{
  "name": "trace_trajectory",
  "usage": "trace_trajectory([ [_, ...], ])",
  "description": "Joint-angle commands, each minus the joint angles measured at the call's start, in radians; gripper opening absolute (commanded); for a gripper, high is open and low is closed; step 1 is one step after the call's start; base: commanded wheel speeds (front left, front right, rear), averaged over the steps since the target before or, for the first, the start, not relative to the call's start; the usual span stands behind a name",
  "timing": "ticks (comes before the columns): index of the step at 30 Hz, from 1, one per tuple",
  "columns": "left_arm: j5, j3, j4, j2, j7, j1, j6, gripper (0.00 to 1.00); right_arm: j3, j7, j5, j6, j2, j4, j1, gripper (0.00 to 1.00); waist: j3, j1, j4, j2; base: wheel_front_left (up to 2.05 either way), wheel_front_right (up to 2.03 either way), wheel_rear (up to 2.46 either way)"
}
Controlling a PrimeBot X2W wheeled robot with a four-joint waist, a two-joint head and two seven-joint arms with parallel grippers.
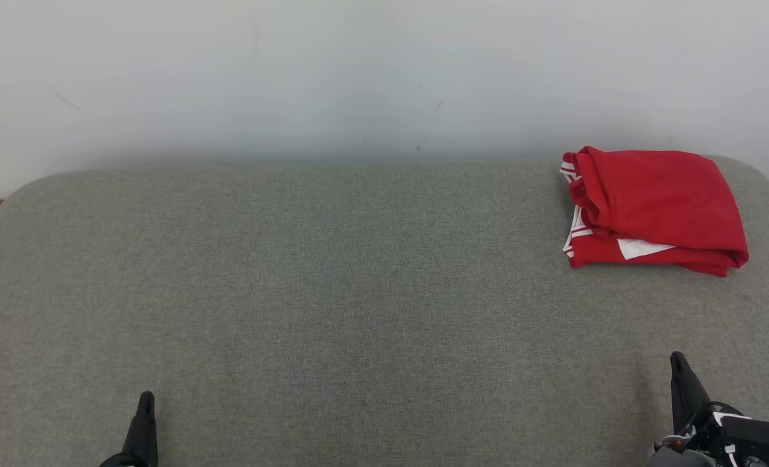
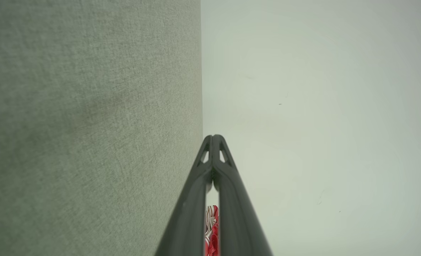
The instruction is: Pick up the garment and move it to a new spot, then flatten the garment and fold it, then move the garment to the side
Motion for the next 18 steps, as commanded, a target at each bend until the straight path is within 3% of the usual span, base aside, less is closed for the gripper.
trace_trajectory([
  [1, -0.004, 0.003, 0.003, 0.004, 0.000, -0.004, -0.003, 0.00, -0.001, 0.002, -0.006, 0.000, 0.002, 0.001, -0.006, 0.00, 0.000, 0.0000, 0.000, 0.0000, 0.00, 0.00, 0.00],
  [18, -0.004, 0.003, 0.003, 0.004, 0.000, -0.004, -0.003, 0.00, -0.003, 0.004, -0.006, 0.000, 0.003, 0.001, -0.006, 0.00, 0.000, 0.0000, 0.000, 0.0000, 0.00, 0.00, 0.00],
])
